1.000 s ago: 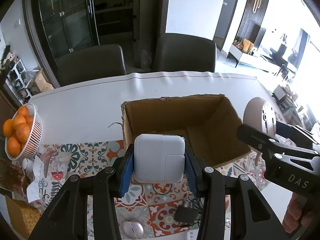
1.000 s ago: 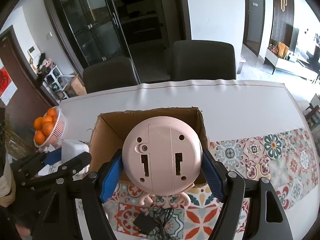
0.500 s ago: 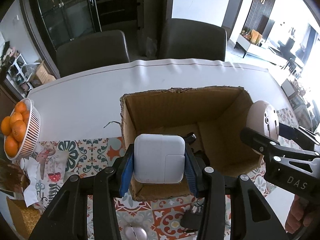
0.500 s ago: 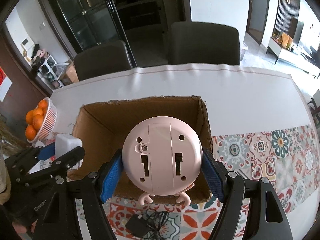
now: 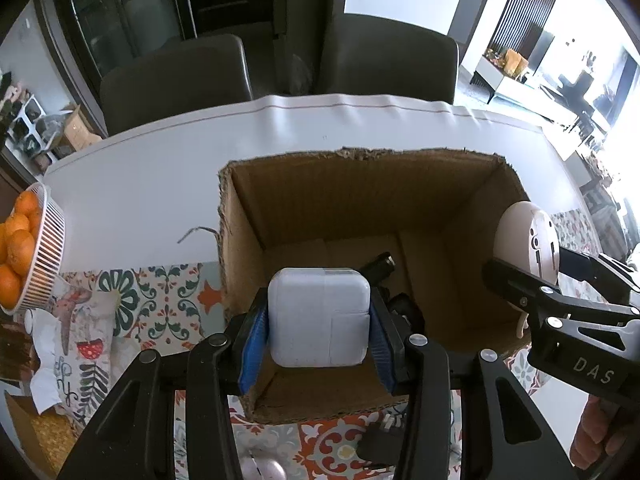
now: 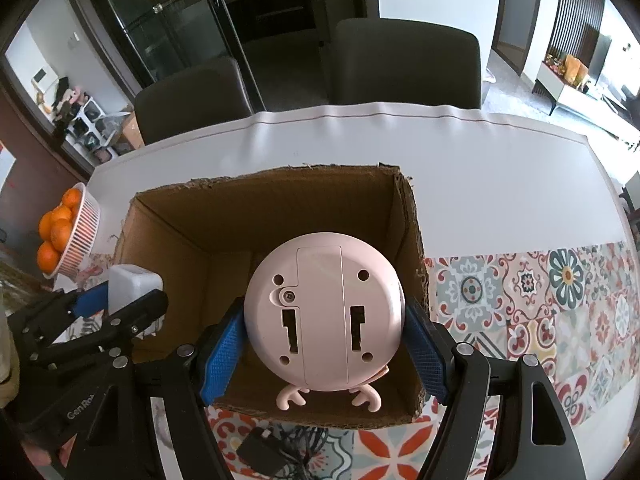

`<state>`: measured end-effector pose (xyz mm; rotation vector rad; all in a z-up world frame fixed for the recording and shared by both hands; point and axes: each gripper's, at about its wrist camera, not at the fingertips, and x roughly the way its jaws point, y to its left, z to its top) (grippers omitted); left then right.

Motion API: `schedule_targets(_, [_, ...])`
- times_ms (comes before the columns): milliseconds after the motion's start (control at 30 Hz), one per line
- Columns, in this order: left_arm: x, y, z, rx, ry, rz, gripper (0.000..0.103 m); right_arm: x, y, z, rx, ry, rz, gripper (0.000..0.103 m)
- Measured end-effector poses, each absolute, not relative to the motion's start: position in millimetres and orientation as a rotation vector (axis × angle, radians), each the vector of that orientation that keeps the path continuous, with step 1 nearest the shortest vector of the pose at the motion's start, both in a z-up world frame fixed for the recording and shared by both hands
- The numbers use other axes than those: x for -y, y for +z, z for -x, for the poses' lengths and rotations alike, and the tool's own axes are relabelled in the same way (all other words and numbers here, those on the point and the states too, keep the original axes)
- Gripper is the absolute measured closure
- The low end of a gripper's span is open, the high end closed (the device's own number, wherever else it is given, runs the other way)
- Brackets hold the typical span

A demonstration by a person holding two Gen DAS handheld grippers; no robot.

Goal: Organize rigid objects
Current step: 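Open both grippers to drop the charger and figurine into the box, then withdraw both open grippers from the box toward the table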

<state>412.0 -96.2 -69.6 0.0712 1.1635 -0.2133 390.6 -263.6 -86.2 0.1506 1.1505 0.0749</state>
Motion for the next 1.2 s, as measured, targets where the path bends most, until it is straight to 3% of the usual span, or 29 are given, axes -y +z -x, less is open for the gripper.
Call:
schedule_targets(167, [97,-67,-412,-1.157,-0.213,-0.072,0.047,263,-89,-392,-1.161,0.078,-0.159,0.028])
schedule_targets(1200, [66,-11,-334,-1.02,-0.133,-0.04,0.04,254,-42,-324,-1.019,0.063,-0.143,0.028])
